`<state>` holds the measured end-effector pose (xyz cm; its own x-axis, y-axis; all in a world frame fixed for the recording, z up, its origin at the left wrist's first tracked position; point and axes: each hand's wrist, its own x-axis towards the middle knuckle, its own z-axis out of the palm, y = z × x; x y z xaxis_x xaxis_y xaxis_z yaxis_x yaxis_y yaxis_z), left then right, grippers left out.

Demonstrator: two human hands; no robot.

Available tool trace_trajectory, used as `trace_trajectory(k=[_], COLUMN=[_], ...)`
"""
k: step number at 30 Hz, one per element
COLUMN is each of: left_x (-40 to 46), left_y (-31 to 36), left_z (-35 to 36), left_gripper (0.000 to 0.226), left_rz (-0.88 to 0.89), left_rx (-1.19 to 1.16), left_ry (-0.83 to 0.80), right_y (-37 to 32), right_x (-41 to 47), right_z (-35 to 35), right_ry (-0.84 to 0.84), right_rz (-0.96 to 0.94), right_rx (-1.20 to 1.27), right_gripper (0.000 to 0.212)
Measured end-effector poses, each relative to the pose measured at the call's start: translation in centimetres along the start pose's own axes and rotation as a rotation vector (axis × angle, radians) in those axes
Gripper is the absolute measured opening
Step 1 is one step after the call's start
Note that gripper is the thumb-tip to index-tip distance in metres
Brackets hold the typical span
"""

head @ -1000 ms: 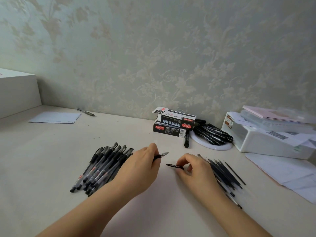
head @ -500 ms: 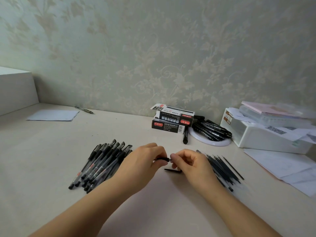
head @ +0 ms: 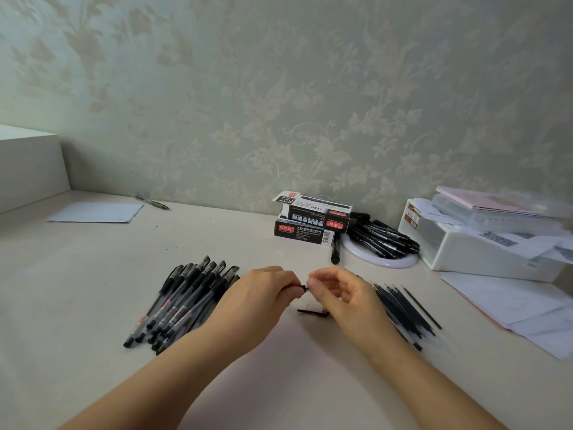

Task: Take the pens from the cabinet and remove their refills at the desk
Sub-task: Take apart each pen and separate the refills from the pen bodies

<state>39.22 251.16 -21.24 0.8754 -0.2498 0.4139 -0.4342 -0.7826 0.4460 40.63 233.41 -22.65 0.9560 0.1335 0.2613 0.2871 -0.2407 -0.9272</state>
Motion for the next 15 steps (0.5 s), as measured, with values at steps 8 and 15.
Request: trace_trajectory(k=[8,15], left_x=[0.04,0.07], left_y=[-0.33,-0.34], left_z=[0.13,0.38], left_gripper=[0.02,0.019], left_rz=[0.001,0.023], left_rx=[-0.013,-0.034], left_ry=[-0.006,-0.013], right_y=[0.01,-0.16], right_x=[0.09,0.17], right_z=[-0.43,-0.29], right_ry=[-0.073,0.011], right_rz=[-0.001,0.012], right_rx=[0.006,-0.017], right_gripper=[0.015,0.01])
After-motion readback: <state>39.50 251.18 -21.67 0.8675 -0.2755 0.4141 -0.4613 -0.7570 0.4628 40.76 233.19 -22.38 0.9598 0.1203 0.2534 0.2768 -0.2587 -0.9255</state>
